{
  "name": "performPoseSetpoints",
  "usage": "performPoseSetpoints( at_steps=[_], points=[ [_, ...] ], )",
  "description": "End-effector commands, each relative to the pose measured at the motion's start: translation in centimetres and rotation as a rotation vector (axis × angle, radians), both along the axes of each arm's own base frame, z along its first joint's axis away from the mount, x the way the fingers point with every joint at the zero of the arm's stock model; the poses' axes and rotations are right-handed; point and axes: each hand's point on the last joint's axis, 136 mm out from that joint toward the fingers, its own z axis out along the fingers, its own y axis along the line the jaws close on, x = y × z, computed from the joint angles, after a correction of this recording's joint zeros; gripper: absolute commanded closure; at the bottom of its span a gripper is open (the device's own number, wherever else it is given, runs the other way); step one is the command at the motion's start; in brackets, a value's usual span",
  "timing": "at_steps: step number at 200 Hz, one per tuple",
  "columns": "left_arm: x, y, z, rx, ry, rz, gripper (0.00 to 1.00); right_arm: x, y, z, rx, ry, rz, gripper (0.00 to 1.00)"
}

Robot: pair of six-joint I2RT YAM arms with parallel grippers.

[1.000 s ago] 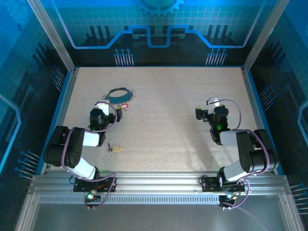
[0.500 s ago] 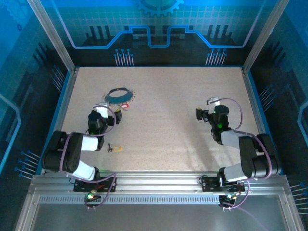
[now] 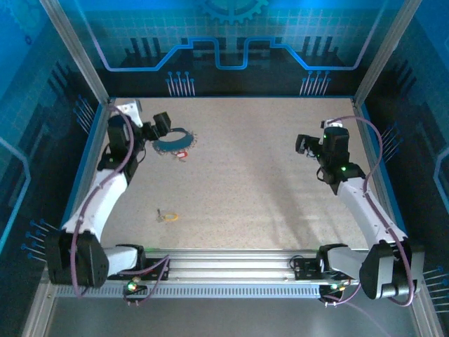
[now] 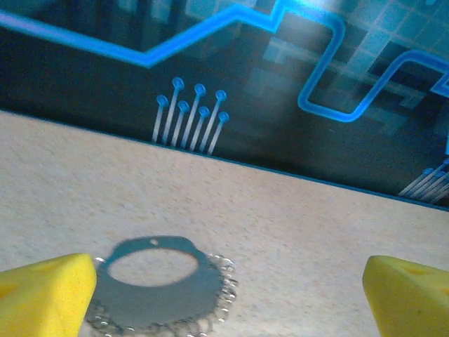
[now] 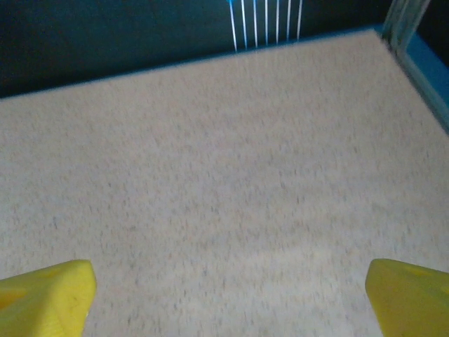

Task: Put the keys on the keyring

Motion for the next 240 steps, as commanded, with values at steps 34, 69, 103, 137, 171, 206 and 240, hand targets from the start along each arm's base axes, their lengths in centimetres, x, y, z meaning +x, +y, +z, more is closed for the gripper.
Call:
performPoseSetpoints(
  at_steps=[34,69,103,137,171,206,240],
  points=[
    [6.3,-3.9,-9.0,-0.187,0.391,-0.115,0.01,-2.7,3.5,-2.0,0.128,0.181,0.102,0.00],
    [9.6,-4.8,-14.1,-0.066,0.491,-0.115,0.01,-3.7,6.8,-3.1,0.110,0.198,0.210,0.00],
    [10.9,-6.0,-19.0,-0.071,0.593,-0.158,0.01,-5.0,6.9,-3.6,0.052,0.231,0.241,0.00],
    [10.2,-8.0,-22.3,-0.049,0.675,-0.217,0.01,-5.6,6.6,-2.5,0.041,0.201,0.241,0.00],
    [8.6,-10.6,-24.3,-0.046,0.718,-0.288,0.01,-6.1,6.4,-2.8,0.055,0.192,0.223,0.00],
    [6.3,-15.2,-25.2,-0.040,0.736,-0.378,0.01,-6.1,6.7,-2.0,0.065,0.177,0.233,0.00],
    [3.0,-20.0,-25.5,-0.110,0.766,-0.439,0.01,-6.4,6.3,-1.7,0.079,0.170,0.208,0.00]
  ],
)
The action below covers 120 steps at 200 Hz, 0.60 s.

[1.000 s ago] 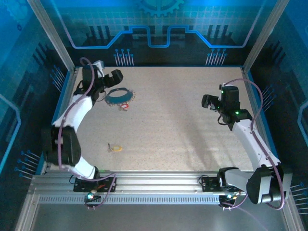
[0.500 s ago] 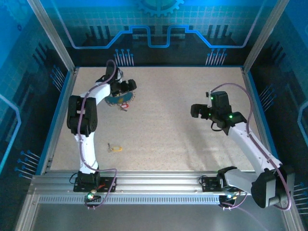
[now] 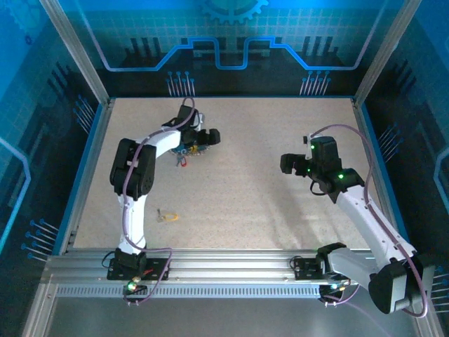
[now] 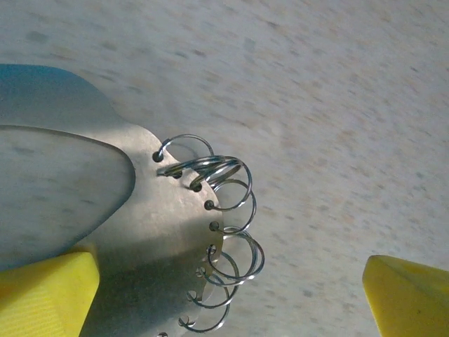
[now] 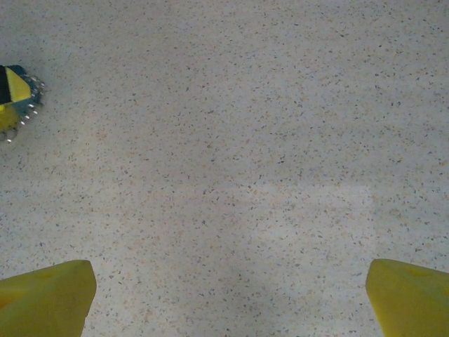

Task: Put the keys on the keyring

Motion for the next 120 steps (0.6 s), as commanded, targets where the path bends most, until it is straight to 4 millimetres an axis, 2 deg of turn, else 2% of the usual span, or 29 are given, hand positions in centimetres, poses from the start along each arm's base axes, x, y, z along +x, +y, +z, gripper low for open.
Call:
performPoseSetpoints(
  at_steps=[1,27,50,63,82,98,120],
  points=[
    [-5.1,-4.0,-2.2,-0.075,0.140,-0.049,0.01,-0.8,0.0,0.3,0.017,0.003,-0.018,0.00],
    [-8.7,-8.4,-1.9,-0.129,0.161,-0.091,0.01,-1.4,-0.6,-0.8,0.034,0.021,-0.075,0.00],
    [-11.8,-10.5,-0.7,-0.187,0.166,-0.096,0.01,-1.8,0.0,-2.1,0.074,0.051,-0.059,0.00],
    [-12.8,-11.0,0.8,-0.226,0.146,-0.099,0.01,-2.1,0.7,-3.0,0.097,0.066,-0.027,0.02],
    [-13.8,-10.6,4.0,-0.258,0.119,-0.098,0.01,-2.6,2.4,-3.7,0.124,0.079,0.073,0.11],
    [-14.5,-9.6,7.8,-0.247,0.065,-0.121,0.01,-3.3,4.0,-4.1,0.123,0.105,0.150,0.15],
    [-15.4,-7.0,13.3,-0.262,0.011,-0.127,0.01,-4.5,7.4,-5.1,0.128,0.152,0.283,0.21]
  ],
)
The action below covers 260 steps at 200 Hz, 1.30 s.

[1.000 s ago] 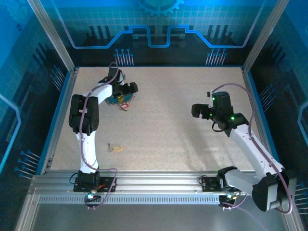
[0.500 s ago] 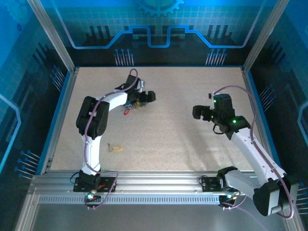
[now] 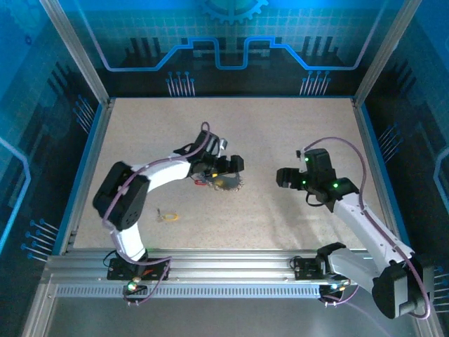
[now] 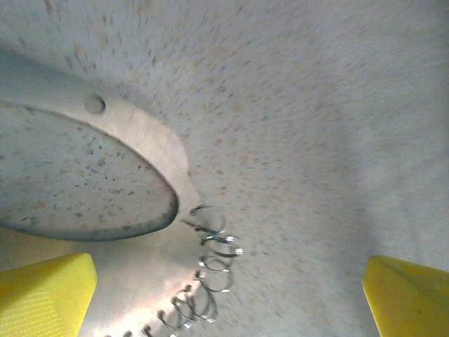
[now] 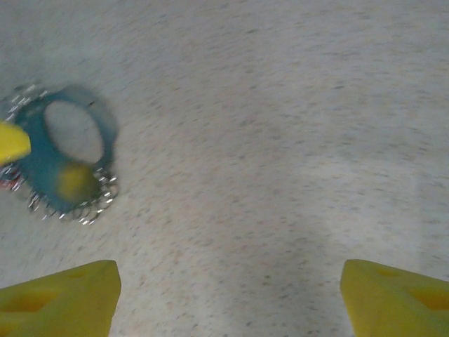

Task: Put the keys on the keyring

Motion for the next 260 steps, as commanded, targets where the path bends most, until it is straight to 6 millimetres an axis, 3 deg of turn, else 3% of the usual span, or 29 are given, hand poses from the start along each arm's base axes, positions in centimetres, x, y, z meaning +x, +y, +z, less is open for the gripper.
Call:
performPoseSetpoints(
  at_steps=[1,20,35,58,72,94,112,126,175,200,222,256,260],
  points=[
    [-1.0,2.5,7.6,-0.056,-0.070,0.002,0.01,-1.2,4.1,-0.6,0.044,0.032,0.172,0.21],
    [-1.7,6.5,11.3,-0.103,-0.084,0.057,0.01,-2.6,8.4,-1.7,0.016,0.071,0.318,0.28],
    [-2.5,11.0,12.3,-0.102,-0.064,0.154,0.01,-3.9,12.8,-2.4,-0.019,0.084,0.462,0.32],
    [-4.2,18.3,11.2,-0.061,0.031,0.348,0.01,-6.1,20.6,-3.5,-0.096,0.049,0.725,0.34],
    [-5.6,21.6,9.9,-0.062,0.107,0.464,0.01,-7.5,25.3,-4.5,-0.128,0.046,0.861,0.35],
    [-6.9,25.1,7.7,-0.086,0.175,0.614,0.01,-10.0,32.4,-5.7,-0.101,0.043,1.067,0.39],
    [-7.4,27.1,6.4,-0.118,0.197,0.723,0.01,-10.9,36.6,-6.6,-0.112,0.017,1.194,0.44],
    [-7.7,28.7,5.3,-0.134,0.223,0.804,0.01,-10.8,38.4,-6.9,-0.094,-0.009,1.270,0.51],
    [-8.7,32.1,2.9,-0.106,0.263,0.936,0.01,-12.2,41.2,-7.5,0.026,-0.216,1.656,0.44],
    [-8.9,32.4,2.5,-0.082,0.247,0.942,0.01,-11.4,42.3,-7.0,0.098,-0.365,1.723,0.42],
    [-9.4,32.7,1.9,-0.067,0.249,0.959,0.01,-9.6,43.4,-7.1,0.149,-0.393,1.695,0.41],
    [-9.8,32.4,0.3,-0.080,0.243,0.973,0.01,-9.2,44.5,-9.5,0.080,-0.355,1.722,0.41],
    [-10.0,32.4,0.1,-0.079,0.245,0.975,0.01,-9.2,44.4,-10.9,0.077,-0.322,1.721,0.41]
  ],
)
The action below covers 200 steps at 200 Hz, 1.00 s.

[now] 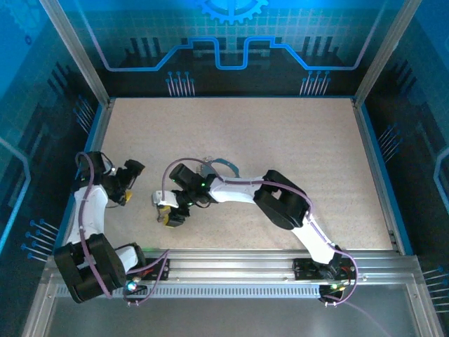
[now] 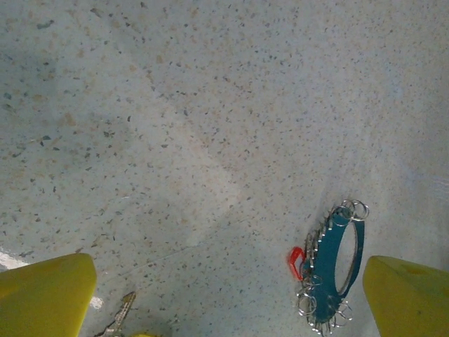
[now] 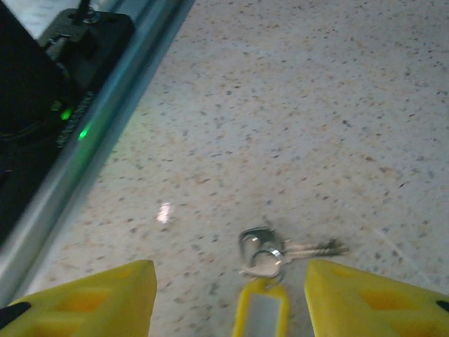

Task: Put the keys on the keyring

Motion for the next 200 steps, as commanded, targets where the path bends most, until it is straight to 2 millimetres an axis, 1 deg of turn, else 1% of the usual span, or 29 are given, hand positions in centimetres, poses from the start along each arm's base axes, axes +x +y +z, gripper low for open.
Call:
performPoseSetpoints(
  at_steps=[1,13,26,40,45,79,106,132,152,172,200],
  points=[
    [-0.5,0.3,-0.7,0.001,-0.010,0.042,0.01,-0.2,1.0,-2.2,-0.012,0.008,0.049,0.41],
    [-0.7,0.2,-1.3,0.003,-0.010,0.043,0.01,0.3,1.0,-3.4,-0.024,0.014,0.027,0.41],
    [-0.9,0.1,-1.6,0.000,-0.012,0.042,0.01,0.9,0.9,-4.2,-0.035,0.004,0.015,0.41],
    [-1.1,-0.1,-1.9,-0.003,-0.003,0.038,0.01,1.1,0.5,-4.7,-0.048,0.006,0.006,0.43],
    [-1.2,-0.1,-2.0,-0.005,0.003,0.037,0.01,1.0,0.3,-4.9,-0.051,0.008,0.011,0.45],
    [-1.2,-0.3,-1.9,-0.006,-0.013,0.029,0.01,0.1,-1.1,-4.8,-0.050,0.009,0.027,0.65],
    [-1.3,-0.2,-1.8,0.002,-0.011,0.030,0.01,-0.5,-1.2,-4.5,-0.036,0.015,0.044,0.75],
    [-1.2,-0.3,-1.8,-0.005,-0.021,0.029,0.01,-0.8,-1.1,-4.7,-0.031,-0.009,0.066,0.77],
    [-1.3,-0.5,-1.9,-0.012,-0.015,0.028,0.01,-1.1,-0.7,-4.0,-0.016,0.005,0.080,0.77],
    [-1.4,-0.5,-2.2,-0.016,-0.013,0.029,0.01,-1.2,-0.5,-3.8,-0.016,-0.024,0.094,0.77],
    [-1.4,-0.5,-2.0,-0.020,-0.012,0.031,0.01,-1.3,-0.3,-3.6,-0.011,-0.022,0.099,0.86]
  ],
)
